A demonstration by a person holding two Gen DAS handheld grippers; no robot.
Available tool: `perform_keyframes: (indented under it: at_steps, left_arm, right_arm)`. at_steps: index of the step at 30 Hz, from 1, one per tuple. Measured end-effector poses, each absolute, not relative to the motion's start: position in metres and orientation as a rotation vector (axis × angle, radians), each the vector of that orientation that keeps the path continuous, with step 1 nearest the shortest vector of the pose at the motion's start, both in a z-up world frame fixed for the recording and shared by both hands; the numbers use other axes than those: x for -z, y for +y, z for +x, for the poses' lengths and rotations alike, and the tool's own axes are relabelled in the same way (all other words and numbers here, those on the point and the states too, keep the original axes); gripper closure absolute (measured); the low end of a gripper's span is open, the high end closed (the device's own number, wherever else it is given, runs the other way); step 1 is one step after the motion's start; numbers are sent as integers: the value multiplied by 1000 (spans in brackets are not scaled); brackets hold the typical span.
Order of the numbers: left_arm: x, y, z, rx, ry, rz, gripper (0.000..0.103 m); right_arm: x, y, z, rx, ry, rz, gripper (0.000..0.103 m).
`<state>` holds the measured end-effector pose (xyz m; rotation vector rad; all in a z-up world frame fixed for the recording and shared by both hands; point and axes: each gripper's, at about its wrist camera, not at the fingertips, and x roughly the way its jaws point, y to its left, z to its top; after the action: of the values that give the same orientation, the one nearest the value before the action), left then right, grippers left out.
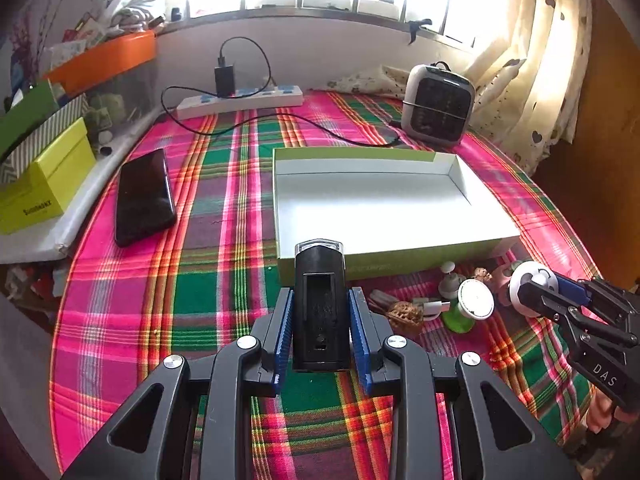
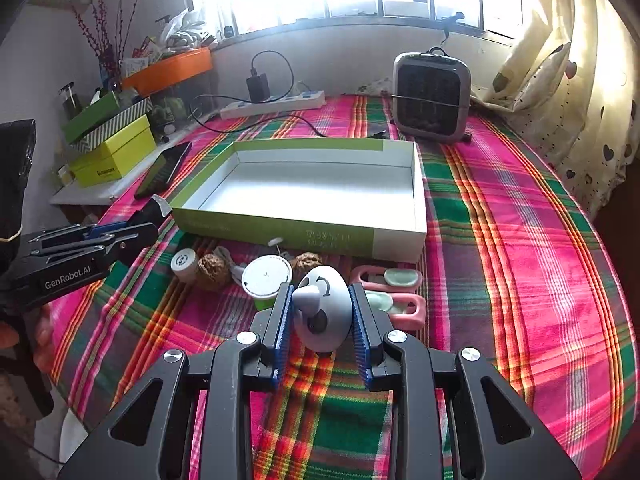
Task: Organize objects
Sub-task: 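Carry the black device with the left tool while the right tool carries the ball into the box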
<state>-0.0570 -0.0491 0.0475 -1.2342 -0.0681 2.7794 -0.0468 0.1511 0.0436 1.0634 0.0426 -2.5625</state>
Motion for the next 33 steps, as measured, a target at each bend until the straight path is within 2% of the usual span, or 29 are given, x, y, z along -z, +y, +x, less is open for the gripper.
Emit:
perform_keyframes:
  at_steps: [12,33]
  left_arm:
    - [-62,-37,-103,-2745,-57,-1195,78]
    - [-29,-27,-191,-2698,-37,-1308,78]
  right_arm:
    - [-65,144,-108,2545,-5,1051,75]
    - [-33,116,-212,2431,8,1227,75]
